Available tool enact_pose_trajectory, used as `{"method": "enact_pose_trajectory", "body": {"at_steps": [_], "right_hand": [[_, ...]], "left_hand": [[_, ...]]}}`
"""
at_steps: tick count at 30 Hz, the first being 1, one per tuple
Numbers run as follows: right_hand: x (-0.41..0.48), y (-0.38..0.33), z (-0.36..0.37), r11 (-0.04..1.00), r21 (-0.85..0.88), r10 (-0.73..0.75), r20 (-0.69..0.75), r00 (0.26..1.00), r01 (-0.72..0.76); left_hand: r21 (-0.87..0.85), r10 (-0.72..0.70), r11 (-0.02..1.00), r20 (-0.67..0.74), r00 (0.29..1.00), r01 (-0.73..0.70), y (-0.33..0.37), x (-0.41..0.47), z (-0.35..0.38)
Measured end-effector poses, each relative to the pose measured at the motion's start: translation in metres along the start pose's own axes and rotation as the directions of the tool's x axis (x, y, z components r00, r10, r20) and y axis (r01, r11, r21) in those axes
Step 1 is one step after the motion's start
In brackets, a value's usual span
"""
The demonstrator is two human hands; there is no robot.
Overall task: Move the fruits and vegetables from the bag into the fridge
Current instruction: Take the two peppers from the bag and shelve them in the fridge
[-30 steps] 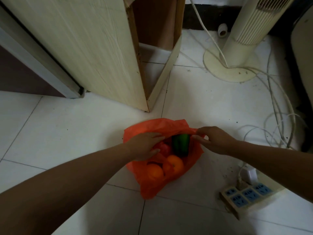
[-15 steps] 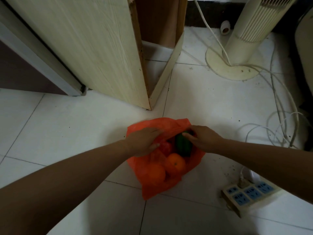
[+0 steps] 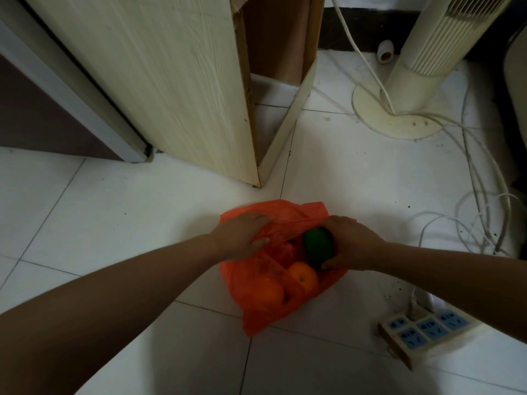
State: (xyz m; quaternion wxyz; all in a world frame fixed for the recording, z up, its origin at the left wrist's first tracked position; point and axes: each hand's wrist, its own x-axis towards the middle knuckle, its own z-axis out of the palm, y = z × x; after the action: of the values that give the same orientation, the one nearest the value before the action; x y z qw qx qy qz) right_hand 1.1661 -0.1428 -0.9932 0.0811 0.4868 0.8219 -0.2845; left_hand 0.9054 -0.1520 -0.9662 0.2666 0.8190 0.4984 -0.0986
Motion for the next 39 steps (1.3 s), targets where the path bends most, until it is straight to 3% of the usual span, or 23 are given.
{"method": "enact_pose_trajectory", "body": {"at_steps": [9,18,23,26,30,34,39], "right_hand": [[-0.017,-0.005,-0.017,0.964,0.109,-0.214,-0.237,0.948,0.245],[-0.014,-0.001,-0.015,0.981,0.089,-0.162,-0.120,0.979,0.173],[-0.010,-0.001,-0.017,0.978,0.082,-0.178,-0.148,0.973,0.192],[-0.006,-0.001,-0.017,0.977,0.097,-0.179,-0.129,0.975,0.192],[0.006,0.000,-0.009,0.986,0.139,-0.085,-0.051,0.995,0.092],[0.016,-0.005,0.002,0.986,0.165,-0.036,0.024,0.999,0.032],[0.016,-0.007,0.012,0.985,0.166,-0.037,-0.021,0.999,0.040]], "left_hand": [[-0.350,-0.072,0.936,-0.120,0.990,0.026,0.018,0.006,-0.012],[-0.069,0.061,0.995,-0.089,0.994,-0.067,0.011,-0.004,-0.004],[0.106,0.282,0.957,-0.103,0.954,-0.272,0.008,-0.006,-0.003],[0.113,0.250,0.962,-0.003,0.968,-0.248,0.008,-0.001,0.002],[0.173,0.062,0.981,0.124,0.990,-0.084,-0.001,0.005,0.007],[0.228,0.027,0.972,0.144,0.989,-0.060,-0.005,0.007,0.007],[0.237,0.013,0.970,0.149,0.989,-0.048,-0.012,0.016,0.015]]}}
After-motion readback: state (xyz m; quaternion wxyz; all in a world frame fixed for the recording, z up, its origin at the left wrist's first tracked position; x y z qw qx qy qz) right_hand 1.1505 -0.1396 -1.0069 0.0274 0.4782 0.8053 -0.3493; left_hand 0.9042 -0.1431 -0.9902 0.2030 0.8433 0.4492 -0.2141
